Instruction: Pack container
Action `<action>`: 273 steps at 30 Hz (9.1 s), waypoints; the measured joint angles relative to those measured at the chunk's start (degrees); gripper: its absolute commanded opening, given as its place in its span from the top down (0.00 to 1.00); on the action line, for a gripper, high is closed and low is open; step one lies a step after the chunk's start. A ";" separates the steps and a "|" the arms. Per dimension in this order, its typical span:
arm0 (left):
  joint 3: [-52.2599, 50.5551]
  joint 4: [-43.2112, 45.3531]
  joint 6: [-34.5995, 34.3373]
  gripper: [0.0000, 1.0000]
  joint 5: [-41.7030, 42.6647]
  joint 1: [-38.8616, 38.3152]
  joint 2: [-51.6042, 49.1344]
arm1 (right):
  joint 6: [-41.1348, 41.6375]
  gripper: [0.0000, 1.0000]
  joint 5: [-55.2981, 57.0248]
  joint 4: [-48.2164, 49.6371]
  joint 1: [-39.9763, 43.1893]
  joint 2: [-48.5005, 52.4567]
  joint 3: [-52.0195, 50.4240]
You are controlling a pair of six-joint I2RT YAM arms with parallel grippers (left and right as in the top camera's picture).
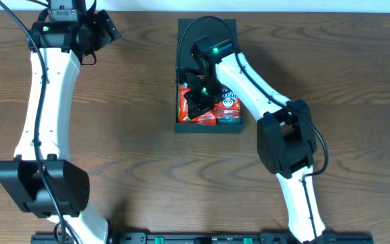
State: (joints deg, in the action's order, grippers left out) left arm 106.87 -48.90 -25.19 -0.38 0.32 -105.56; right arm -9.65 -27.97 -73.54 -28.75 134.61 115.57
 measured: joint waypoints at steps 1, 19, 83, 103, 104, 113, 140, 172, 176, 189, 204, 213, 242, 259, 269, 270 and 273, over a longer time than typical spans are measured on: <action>0.00 0.02 0.00 0.05 -0.02 0.00 0.02 | 0.17 0.99 0.00 0.13 0.00 0.00 -0.04; 0.00 1.62 -0.02 0.03 2.54 -0.59 -1.31 | 0.68 0.99 -0.17 3.02 7.74 -6.86 14.29; 0.00 15.17 -11.52 0.94 19.93 -6.21 -25.81 | 22.43 0.98 -25.07 22.32 29.27 14.93 13.73; 0.00 7.30 -12.55 0.94 24.06 -8.63 -25.81 | 6.01 0.98 -10.84 -13.57 22.56 14.93 13.70; 0.00 7.28 -12.55 0.94 24.15 -8.79 -25.81 | 5.84 0.98 -10.84 -13.84 22.16 14.95 13.70; 0.00 7.39 -12.55 0.94 24.20 -8.74 -25.81 | 4.37 0.99 -11.19 -15.45 21.81 14.93 13.70; 0.00 22.69 -20.90 0.94 24.11 -6.78 -32.15 | 19.15 0.99 -16.74 20.65 25.77 14.93 13.68; 0.00 32.61 -21.68 0.94 36.61 -5.70 -32.83 | 30.49 0.98 -47.67 43.47 25.75 21.49 13.66; 0.00 34.51 -19.50 0.94 39.87 -5.49 -32.85 | 30.49 0.99 -53.18 46.03 25.81 21.57 13.66; 0.00 48.63 -13.92 0.94 59.36 -3.26 -32.94 | 30.69 0.98 -58.62 48.87 25.77 21.57 13.66; 0.00 66.60 -11.89 0.94 81.31 -2.84 -33.03 | 35.17 0.98 -59.95 54.80 25.51 21.57 13.68; 0.00 75.41 -17.27 0.94 89.02 -3.06 -33.03 | 38.93 0.99 -58.73 59.32 25.57 21.57 13.66; 0.22 58.58 -26.32 0.94 65.59 -2.19 -33.09 | 61.70 0.98 -36.37 59.34 27.82 21.57 13.70; 0.55 16.35 4.76 0.94 33.86 -0.63 -9.79 | 25.73 0.98 -6.25 4.17 31.06 10.78 32.26; 1.05 -7.56 25.70 0.94 27.39 -2.73 -4.26 | 13.42 0.98 6.25 -14.27 22.51 0.04 32.79; 1.05 -8.87 26.95 0.94 27.58 -2.67 -4.26 | 12.61 0.98 6.64 -15.85 21.97 -0.17 32.79; 0.02 -10.10 30.10 0.94 29.81 -2.67 -4.24 | 10.84 0.98 6.82 -20.65 21.59 -0.26 32.76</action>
State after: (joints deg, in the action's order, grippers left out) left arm 106.89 -59.00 4.91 29.43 -2.35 -109.80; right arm 1.19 -21.15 -94.19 -7.16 134.34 148.33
